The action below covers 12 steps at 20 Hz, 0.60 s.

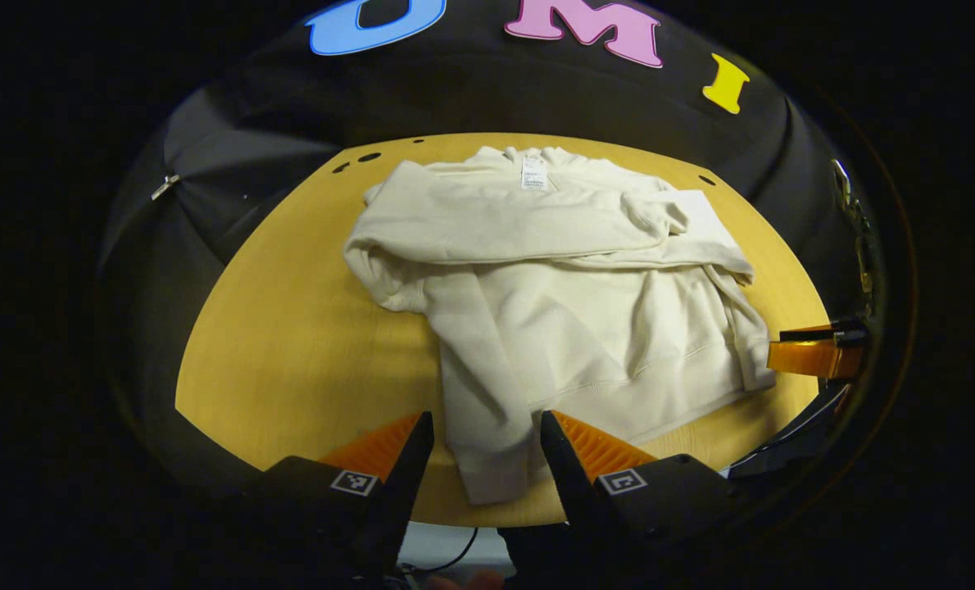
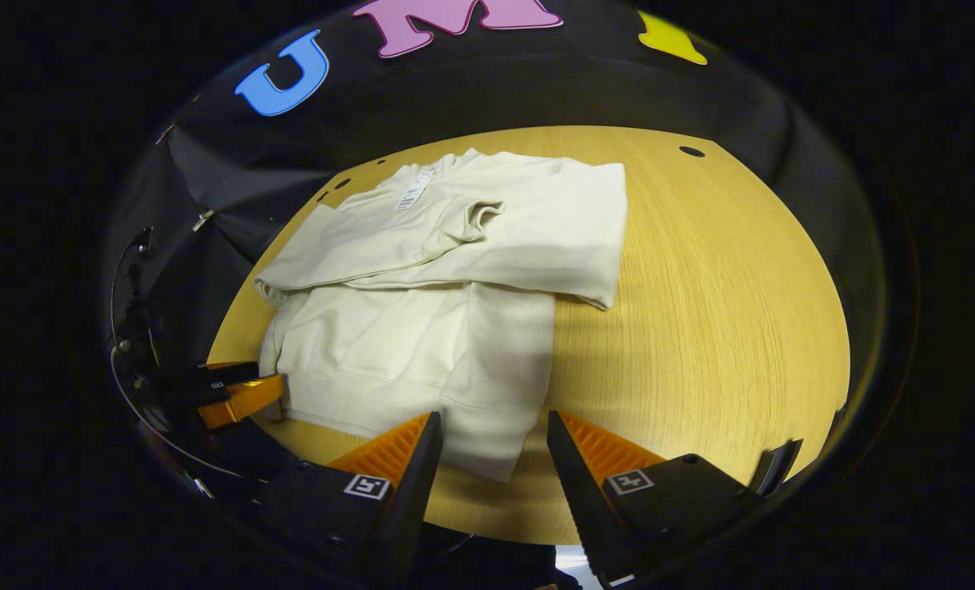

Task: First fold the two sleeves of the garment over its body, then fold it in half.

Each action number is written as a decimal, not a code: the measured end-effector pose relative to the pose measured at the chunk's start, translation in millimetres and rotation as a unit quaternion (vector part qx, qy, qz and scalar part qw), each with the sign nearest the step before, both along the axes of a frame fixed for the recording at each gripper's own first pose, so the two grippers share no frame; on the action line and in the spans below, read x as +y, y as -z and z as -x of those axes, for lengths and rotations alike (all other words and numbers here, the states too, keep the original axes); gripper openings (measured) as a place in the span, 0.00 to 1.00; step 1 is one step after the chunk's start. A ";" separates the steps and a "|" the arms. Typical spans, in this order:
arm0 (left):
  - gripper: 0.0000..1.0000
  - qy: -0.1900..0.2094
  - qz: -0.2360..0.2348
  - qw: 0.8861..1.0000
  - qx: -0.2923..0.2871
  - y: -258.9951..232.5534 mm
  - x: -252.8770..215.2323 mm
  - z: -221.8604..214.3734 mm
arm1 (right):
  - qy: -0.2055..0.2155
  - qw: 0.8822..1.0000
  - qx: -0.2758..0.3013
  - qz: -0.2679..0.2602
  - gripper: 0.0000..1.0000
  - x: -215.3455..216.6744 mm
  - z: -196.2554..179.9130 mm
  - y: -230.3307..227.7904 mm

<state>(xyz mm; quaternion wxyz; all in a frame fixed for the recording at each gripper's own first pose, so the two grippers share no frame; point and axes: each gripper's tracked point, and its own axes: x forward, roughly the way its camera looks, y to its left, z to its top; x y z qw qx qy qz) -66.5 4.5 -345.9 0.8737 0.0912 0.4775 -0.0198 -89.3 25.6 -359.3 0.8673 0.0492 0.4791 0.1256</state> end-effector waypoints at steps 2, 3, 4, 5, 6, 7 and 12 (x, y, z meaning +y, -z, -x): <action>0.82 0.009 -0.001 1.000 0.011 8.0 -0.3 -2.6 | -0.005 1.000 0.007 0.012 0.80 4.8 -5.4 10.3; 0.83 0.013 0.003 1.000 0.010 7.2 -2.5 -3.4 | -0.005 1.000 0.012 0.017 0.80 6.7 -6.9 14.7; 0.81 0.015 0.002 1.000 0.010 6.5 -3.5 -6.4 | -0.007 1.000 0.015 0.024 0.80 6.6 -8.3 19.1; 0.80 0.017 0.002 1.000 0.018 10.8 -3.4 -4.1 | -0.008 0.999 0.021 0.032 0.80 5.5 -6.4 22.9; 0.80 0.014 0.010 1.000 0.022 11.9 -6.2 -4.1 | -0.010 0.999 0.013 0.035 0.80 6.5 -10.4 21.2; 0.81 0.007 0.012 1.000 0.027 11.5 -5.5 -3.9 | -0.014 0.999 0.019 0.045 0.81 6.0 -8.9 25.1; 0.29 0.046 0.030 0.998 0.038 14.3 -26.0 -13.4 | -0.037 0.999 0.022 -0.004 0.34 31.0 -7.5 24.5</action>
